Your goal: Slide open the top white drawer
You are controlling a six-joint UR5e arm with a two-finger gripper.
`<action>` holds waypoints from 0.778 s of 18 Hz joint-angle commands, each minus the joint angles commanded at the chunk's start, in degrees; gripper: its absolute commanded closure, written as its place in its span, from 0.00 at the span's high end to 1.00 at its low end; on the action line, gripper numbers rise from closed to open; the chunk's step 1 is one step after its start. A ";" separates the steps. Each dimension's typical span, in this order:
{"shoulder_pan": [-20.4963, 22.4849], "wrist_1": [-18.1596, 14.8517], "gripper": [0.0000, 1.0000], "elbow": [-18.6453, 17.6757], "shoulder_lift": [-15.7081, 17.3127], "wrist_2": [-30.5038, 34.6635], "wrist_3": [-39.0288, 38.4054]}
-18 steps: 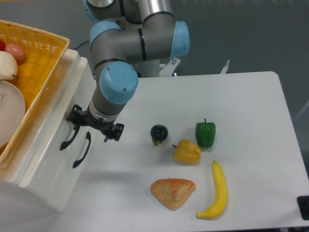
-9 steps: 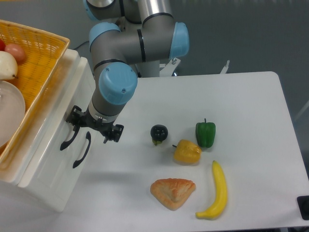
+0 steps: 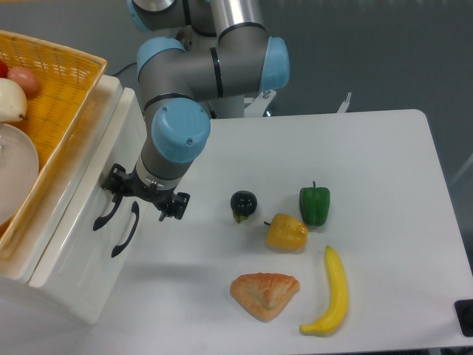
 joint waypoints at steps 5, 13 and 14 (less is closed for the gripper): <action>0.35 0.09 1.00 0.18 -0.09 0.09 0.09; 1.14 0.18 1.00 0.35 -0.18 0.26 1.32; 1.14 0.09 1.00 0.61 -0.18 0.26 1.58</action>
